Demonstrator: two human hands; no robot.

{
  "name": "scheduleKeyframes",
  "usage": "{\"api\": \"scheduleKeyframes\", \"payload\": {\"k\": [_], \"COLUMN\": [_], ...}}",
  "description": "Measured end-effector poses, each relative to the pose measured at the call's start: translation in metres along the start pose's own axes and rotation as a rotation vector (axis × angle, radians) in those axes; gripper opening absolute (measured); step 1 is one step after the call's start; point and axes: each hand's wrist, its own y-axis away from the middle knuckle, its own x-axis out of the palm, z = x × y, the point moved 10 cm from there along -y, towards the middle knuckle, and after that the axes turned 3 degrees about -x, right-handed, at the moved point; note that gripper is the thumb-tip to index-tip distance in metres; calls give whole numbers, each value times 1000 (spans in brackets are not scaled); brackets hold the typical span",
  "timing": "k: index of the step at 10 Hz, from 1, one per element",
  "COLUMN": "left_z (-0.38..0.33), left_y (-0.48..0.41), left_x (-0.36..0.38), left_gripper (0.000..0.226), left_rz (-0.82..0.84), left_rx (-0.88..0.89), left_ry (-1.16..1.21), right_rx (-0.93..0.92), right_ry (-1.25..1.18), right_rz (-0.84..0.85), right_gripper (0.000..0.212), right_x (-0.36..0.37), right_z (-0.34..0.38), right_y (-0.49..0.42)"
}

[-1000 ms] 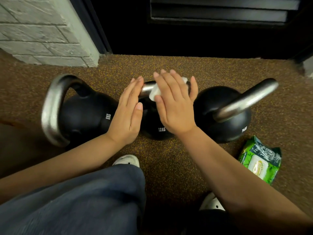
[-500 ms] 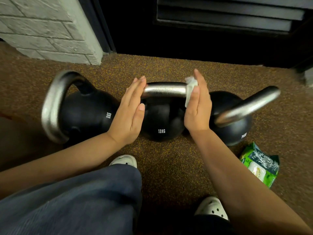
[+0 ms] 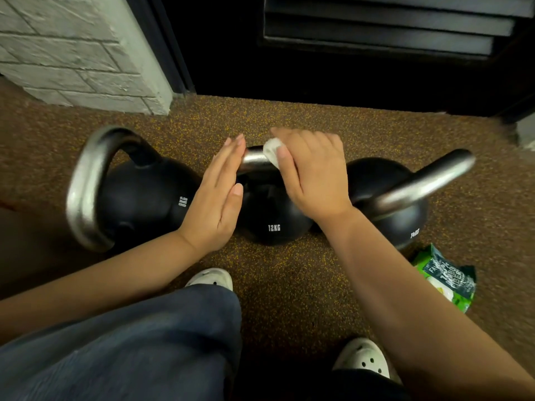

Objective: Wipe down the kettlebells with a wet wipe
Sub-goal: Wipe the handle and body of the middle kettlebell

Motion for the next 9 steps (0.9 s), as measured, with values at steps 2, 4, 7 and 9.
{"api": "scheduleKeyframes", "payload": {"k": [2, 4, 7, 9], "left_z": [0, 0, 0, 0], "left_y": [1, 1, 2, 0], "left_x": [0, 0, -1, 0], "left_gripper": [56, 56, 56, 56], "left_rz": [12, 12, 17, 13], "left_rx": [-1, -1, -9, -7], "left_ry": [-1, 12, 17, 7], "right_rx": [93, 517, 1077, 548], "right_ry": [-154, -508, -813, -551], "right_rz": [-118, -239, 100, 373], "right_gripper": [50, 46, 34, 41], "right_x": [5, 4, 48, 27], "right_z": [-25, -69, -104, -60], "right_y": [37, 54, 58, -3]}}
